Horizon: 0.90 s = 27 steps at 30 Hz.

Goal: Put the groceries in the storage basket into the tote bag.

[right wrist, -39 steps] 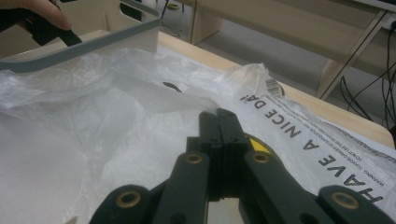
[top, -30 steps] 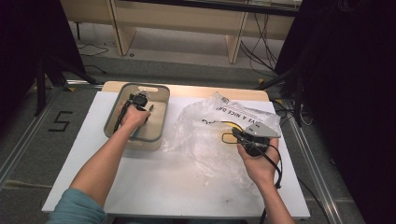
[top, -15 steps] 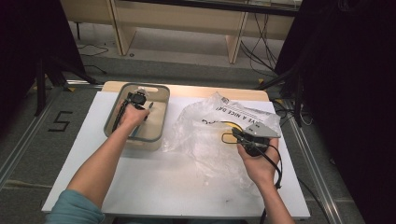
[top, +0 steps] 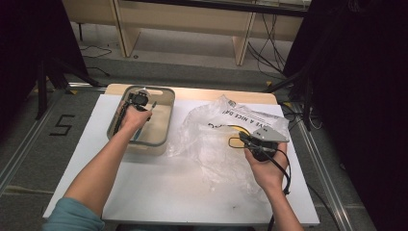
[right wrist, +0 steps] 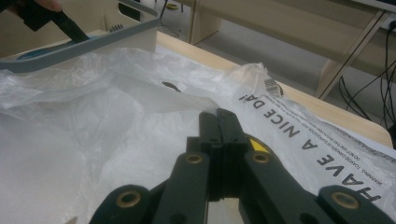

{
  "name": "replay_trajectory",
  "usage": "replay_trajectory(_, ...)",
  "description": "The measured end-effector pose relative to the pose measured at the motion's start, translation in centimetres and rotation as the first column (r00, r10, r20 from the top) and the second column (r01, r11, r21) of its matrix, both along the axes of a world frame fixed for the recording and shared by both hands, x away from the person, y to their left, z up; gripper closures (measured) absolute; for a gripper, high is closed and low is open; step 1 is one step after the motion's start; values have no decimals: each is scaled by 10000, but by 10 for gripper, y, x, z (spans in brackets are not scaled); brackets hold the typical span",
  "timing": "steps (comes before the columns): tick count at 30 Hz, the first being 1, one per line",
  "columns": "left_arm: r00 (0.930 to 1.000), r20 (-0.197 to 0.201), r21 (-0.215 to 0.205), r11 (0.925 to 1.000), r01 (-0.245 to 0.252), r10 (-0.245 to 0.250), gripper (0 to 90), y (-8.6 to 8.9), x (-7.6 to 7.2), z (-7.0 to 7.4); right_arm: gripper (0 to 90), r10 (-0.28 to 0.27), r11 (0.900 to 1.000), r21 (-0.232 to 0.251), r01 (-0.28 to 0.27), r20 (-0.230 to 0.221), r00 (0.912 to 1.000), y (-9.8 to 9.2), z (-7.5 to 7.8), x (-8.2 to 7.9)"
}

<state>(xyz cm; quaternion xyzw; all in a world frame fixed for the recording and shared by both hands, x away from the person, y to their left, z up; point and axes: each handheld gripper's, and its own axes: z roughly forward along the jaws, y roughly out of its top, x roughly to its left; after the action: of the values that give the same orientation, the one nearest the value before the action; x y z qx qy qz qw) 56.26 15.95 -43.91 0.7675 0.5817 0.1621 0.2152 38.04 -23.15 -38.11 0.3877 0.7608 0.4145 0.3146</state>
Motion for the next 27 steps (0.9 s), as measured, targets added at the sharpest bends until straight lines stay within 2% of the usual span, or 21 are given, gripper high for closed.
replay_trajectory(7, 9998, 181, -66, 10000, 30, -28, 789, 2, -1, 3, 900, 11, 10000, -3, -11, 5, 10000, 0, 0, 0)
replay_trajectory(9, 9995, 295, -73, 9999, 89, -87, 788, 2, -1, 4, 900, 25, 10000, -12, -25, 21, 10000, 1, 0, 0)
replay_trajectory(12, 9973, 706, -127, 9997, 185, -176, 789, 1, -2, 7, 900, 20, 10000, -19, -20, 24, 10000, 0, 0, 0)
replay_trajectory(13, 9973, 706, -127, 9997, 185, -176, 789, 1, -2, 7, 900, 1, 10000, -8, -1, 6, 10000, 0, 0, 0)
replay_trajectory(14, 9957, 893, -93, 9997, 244, -235, 789, 1, -2, 8, 900, 32, 10000, -10, -32, 19, 10000, 0, 0, 0)
replay_trajectory(17, 9941, 1047, -56, 9995, 304, -296, 788, 1, -3, 10, 900, 34, 10000, -6, -34, 30, 10000, 1, 0, 0)
replay_trajectory(18, 9919, 1231, -181, 9992, 348, -323, 788, 1, -4, 11, 900, 16, 10000, -2, -16, 19, 10000, 1, 0, 0)
replay_trajectory(19, 9919, 1231, -181, 9992, 348, -323, 788, 1, -4, 11, 900, 16, 10000, -2, -16, 19, 10000, 1, 0, 0)
replay_trajectory(20, 9885, 1469, -181, 9990, 401, -370, 788, 0, -5, 13, 900, -6, 10000, -1, 6, 15, 10000, 0, 0, 0)
replay_trajectory(21, 9885, 1469, -181, 9990, 401, -370, 788, 0, -5, 13, 900, -6, 10000, -1, 6, 15, 10000, 0, 0, 0)
replay_trajectory(24, 9813, 1892, -292, 9987, 409, -346, 789, 0, -8, 18, 900, -7, 10000, -7, 7, 11, 10000, 0, 0, 0)
replay_trajectory(27, 9784, 2037, -317, 9985, 436, -363, 789, 0, -9, 21, 900, 2, 10000, -9, -2, 18, 10000, 0, 0, 0)
